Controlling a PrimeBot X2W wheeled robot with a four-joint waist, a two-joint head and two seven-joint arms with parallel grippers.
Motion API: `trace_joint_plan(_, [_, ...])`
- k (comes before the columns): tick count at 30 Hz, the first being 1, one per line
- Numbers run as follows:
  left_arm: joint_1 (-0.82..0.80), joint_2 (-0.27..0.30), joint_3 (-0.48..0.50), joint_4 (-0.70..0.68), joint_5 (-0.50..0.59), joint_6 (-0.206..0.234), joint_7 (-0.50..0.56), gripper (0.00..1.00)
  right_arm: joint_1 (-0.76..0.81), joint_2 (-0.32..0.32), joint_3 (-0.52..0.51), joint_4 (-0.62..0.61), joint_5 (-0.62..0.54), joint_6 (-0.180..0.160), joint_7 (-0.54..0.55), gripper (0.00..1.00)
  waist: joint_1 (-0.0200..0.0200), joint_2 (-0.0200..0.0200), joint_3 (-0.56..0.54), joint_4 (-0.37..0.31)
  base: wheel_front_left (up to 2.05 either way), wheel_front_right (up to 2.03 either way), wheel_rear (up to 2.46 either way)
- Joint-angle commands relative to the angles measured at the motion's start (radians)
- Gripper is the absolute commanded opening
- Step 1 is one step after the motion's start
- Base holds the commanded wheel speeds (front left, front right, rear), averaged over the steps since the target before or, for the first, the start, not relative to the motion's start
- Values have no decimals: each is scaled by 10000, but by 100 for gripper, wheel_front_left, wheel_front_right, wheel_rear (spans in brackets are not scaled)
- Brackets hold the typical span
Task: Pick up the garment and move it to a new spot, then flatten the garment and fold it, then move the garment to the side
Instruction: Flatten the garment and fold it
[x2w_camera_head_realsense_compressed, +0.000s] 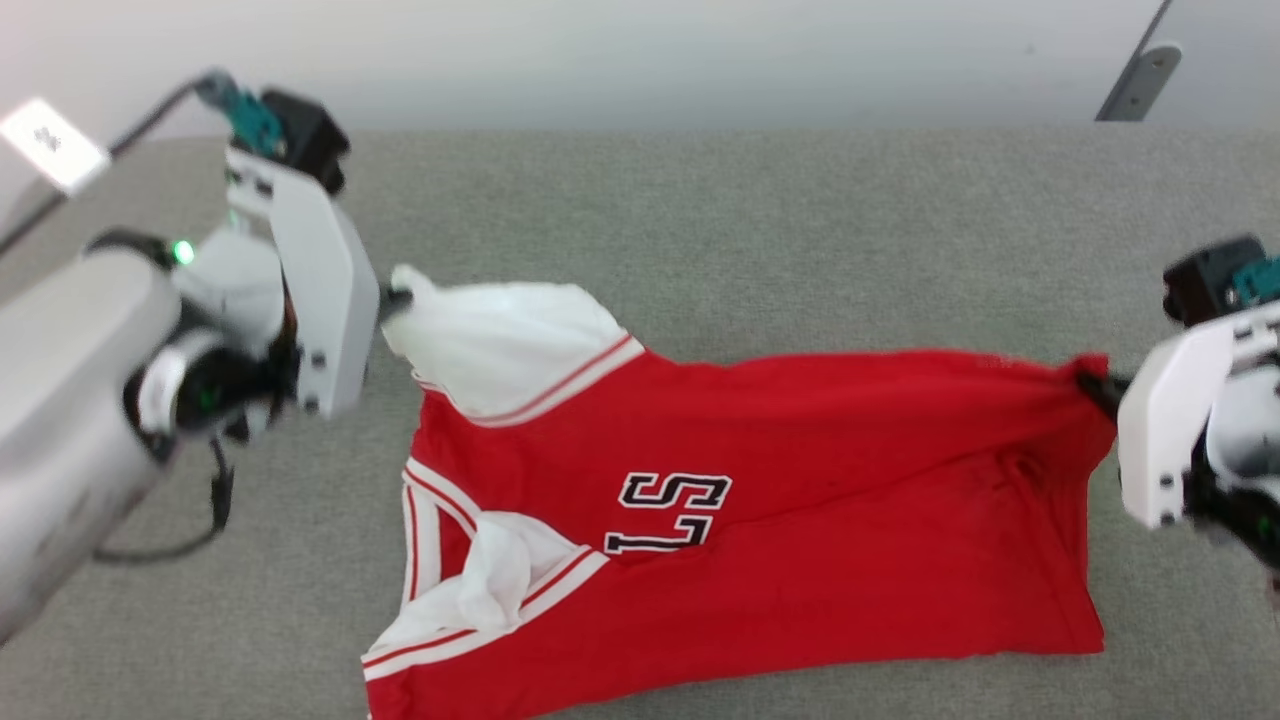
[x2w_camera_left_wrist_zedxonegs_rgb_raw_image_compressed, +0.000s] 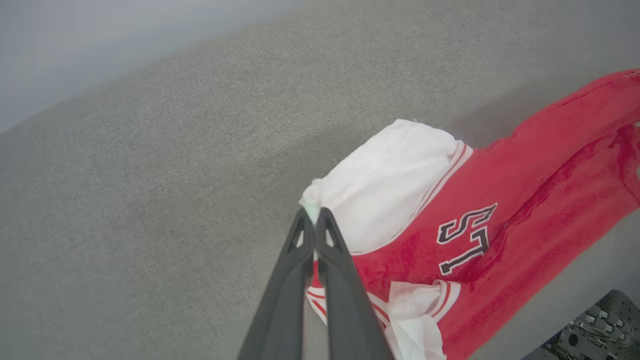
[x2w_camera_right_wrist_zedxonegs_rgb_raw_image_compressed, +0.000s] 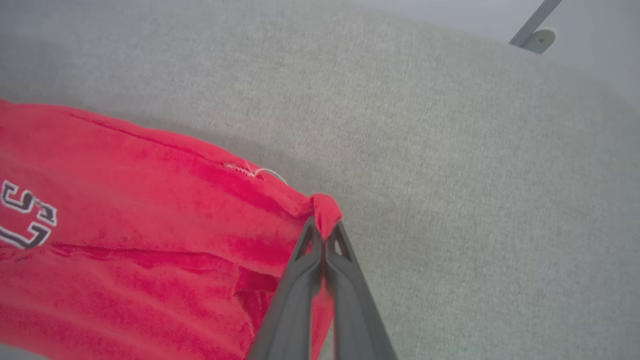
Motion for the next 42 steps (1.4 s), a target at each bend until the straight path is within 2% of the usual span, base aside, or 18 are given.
trace_joint_plan(1, [403, 414, -8, -883, -16, 446, -80, 0, 540, -71, -169, -343, 56, -19, 181, 0, 0, 0, -182, 174, 0, 0, 0])
trace_joint_plan(4, [1041, 1098, -79, -2509, -103, 1251, -155, 0, 1327, -28, -504, -910, 83, -19, 481, 0, 0, 0, -224, 203, 0, 0, 0])
trace_joint_plan(9, [2159, 1861, -250, -4681, -399, 2388, -426, 0, 2572, 137, -946, -1504, 81, -19, 1018, 0, 0, 0, -191, 229, 0, 0, 0])
trace_joint_plan(11, [2594, 2041, -366, -5156, -505, 2720, -519, 0, 2905, 193, -1117, -1589, 30, -19, 1156, 0, 0, 0, -151, 229, 0, 0, 0])
trace_joint_plan(13, [2990, 2069, -459, -5346, -662, 2874, -642, 0, 3204, 354, -1190, -1577, 42, -19, 1220, 0, 0, 0, -123, 213, 0, 0, 0])
trace_joint_plan(15, [3344, 2000, -560, -5226, -801, 2905, -705, 0, 3331, 476, -1288, -1455, -38, -20, 1222, 0, 0, 0, -103, 193, 0, 0, 0])
trace_joint_plan(18, [3767, 1715, -654, -4735, -1094, 2725, -778, 0, 3371, 719, -1234, -1078, -90, -19, 1186, 0, 0, 0, -95, 160, 0, 0, 0])
trace_joint_plan(23, [4172, 1099, -718, -3355, -1535, 2169, -807, 0, 2913, 956, -984, -269, -215, -19, 884, 0, 0, 0, -113, 109, 0, 0, 0])
trace_joint_plan(24, [4194, 1000, -705, -3028, -1608, 2069, -804, 0, 2832, 983, -930, -99, -230, -19, 843, 9, 0, 0, -123, 108, 0, 0, 0])
trace_joint_plan(25, [4234, 894, -712, -2763, -1684, 1959, -783, 0, 2752, 984, -885, 53, -255, -19, 794, 25, 0, 0, -141, 112, 0, 0, 0])
trace_joint_plan(26, [4262, 784, -685, -2504, -1749, 1857, -813, 7, 2661, 971, -832, 212, -271, -19, 763, 30, 0, 0, -164, 115, 0, 0, 0])
trace_joint_plan(27, [4273, 674, -615, -2279, -1804, 1781, -917, 20, 2543, 952, -815, 349, -283, -19, 675, 33, 0, 0, -191, 119, 0, 0, 0])
trace_joint_plan(29, [4318, 531, -525, -1893, -1908, 1632, -1072, 95, 2360, 878, -694, 560, -309, -19, 528, 68, 0, 0, -255, 132, 0, 0, 0])
trace_joint_plan(30, [4348, 474, -508, -1735, -1916, 1566, -1130, 100, 2314, 842, -654, 680, -276, -19, 476, 100, 0, 0, -301, 148, 0, 0, 0])
trace_joint_plan(36, [4447, 410, -355, -1484, -1953, 1329, -1506, 100, 2123, 647, -604, 880, -97, -19, 449, 100, 0, 0, -587, 244, 0, 0, 0])
trace_joint_plan(42, [4727, 700, -161, -1917, -1842, 1522, -2199, 100, 2308, 506, -836, 570, 311, -19, 870, 100, 0, 0, -979, 370, 0, 0, 0])
